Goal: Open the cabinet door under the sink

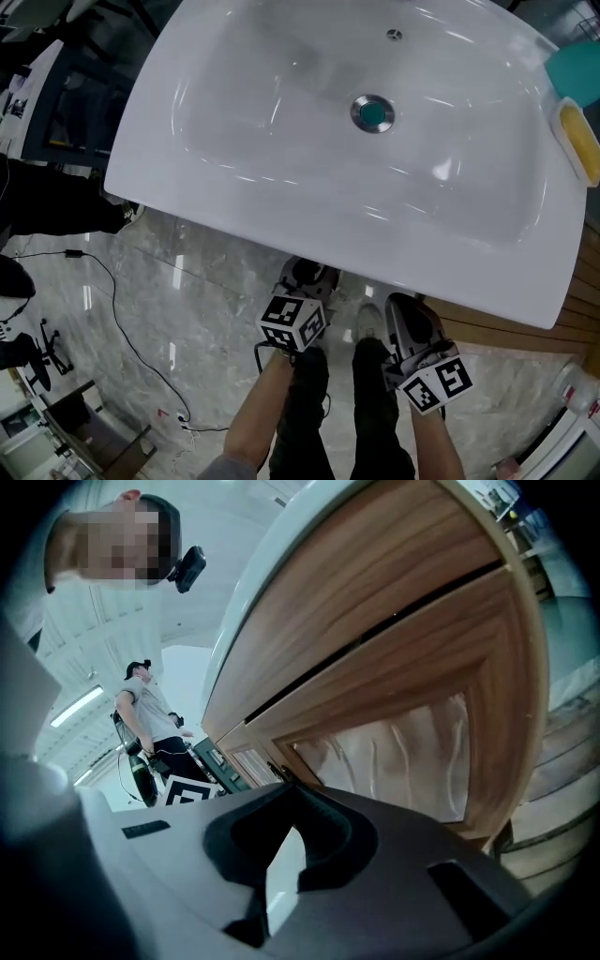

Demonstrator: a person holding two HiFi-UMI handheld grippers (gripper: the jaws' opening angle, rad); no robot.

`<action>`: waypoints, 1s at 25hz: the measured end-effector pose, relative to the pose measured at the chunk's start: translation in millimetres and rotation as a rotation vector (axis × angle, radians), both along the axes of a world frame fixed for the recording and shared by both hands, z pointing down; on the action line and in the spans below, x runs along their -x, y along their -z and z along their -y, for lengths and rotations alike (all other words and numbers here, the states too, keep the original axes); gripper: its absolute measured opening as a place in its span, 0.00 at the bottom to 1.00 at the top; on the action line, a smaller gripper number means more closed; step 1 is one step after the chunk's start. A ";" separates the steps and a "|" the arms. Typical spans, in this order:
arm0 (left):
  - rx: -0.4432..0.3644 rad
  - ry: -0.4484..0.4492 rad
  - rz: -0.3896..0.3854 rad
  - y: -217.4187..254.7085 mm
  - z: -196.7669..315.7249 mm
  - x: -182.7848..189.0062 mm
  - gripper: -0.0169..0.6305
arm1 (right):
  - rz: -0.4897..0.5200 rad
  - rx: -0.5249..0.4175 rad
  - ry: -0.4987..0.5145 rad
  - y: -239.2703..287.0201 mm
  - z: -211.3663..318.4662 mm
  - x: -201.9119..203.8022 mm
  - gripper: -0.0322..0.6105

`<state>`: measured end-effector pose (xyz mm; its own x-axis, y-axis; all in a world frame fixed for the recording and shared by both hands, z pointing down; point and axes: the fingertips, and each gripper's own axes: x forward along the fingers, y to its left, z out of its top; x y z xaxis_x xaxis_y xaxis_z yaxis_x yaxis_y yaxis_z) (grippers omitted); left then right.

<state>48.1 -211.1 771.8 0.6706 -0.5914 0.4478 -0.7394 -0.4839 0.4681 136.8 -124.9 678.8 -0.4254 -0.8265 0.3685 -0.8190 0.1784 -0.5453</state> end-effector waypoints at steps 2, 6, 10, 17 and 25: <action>0.002 0.001 -0.013 -0.6 0.0 0.3 0.22 | 0.001 0.003 -0.001 -2.1 -0.4 -0.9 0.06; 0.000 -0.009 -0.012 -1.9 1.0 -0.5 0.19 | 0.004 0.009 0.001 -6.0 -1.1 -0.9 0.06; -0.006 -0.020 0.002 -2.7 1.8 -0.9 0.17 | 0.003 0.017 0.002 -9.0 -2.7 -0.5 0.06; -0.017 -0.023 0.034 -2.9 1.3 -0.2 0.16 | -0.007 0.030 0.007 -11.1 -7.8 2.8 0.06; -0.004 0.017 0.004 -2.0 -13.5 12.1 0.16 | -0.019 0.037 0.039 -2.0 -19.0 18.2 0.06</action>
